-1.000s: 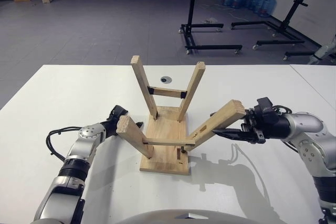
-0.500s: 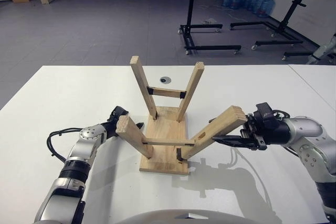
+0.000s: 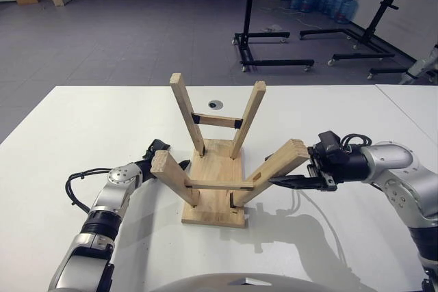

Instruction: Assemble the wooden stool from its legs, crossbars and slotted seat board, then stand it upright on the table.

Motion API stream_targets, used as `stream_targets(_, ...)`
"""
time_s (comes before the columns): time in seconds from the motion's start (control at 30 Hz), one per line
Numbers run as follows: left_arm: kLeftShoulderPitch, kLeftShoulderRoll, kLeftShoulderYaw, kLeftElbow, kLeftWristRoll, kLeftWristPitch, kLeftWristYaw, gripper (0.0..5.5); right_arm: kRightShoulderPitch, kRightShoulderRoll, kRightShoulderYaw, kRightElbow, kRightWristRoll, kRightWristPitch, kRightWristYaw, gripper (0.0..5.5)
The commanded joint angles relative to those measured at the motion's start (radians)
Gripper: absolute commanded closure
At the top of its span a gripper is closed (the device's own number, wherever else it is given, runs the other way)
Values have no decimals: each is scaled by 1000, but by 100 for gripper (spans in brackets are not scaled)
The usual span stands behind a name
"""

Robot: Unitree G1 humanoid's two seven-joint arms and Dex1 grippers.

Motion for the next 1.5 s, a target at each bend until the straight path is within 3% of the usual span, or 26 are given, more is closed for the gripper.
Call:
stream_targets(0.03,34,-3,-17,17,30,24,5,36,15,-25,23,-57,-45,10,-20,346)
stream_targets(0.57,37,-9,-40,20,40,19,-3,36,107,-36,73,-114,-114,58,-184,346)
stream_targets(1.27,43,-1,-50,38,50,0,-17,36,101,-83,129,-126,-159,-6,-194,346)
stream_targets(1.5,31,-21,-67,64,61,-19,-5,36,27,-76,206,-100,-183,31,-204,346)
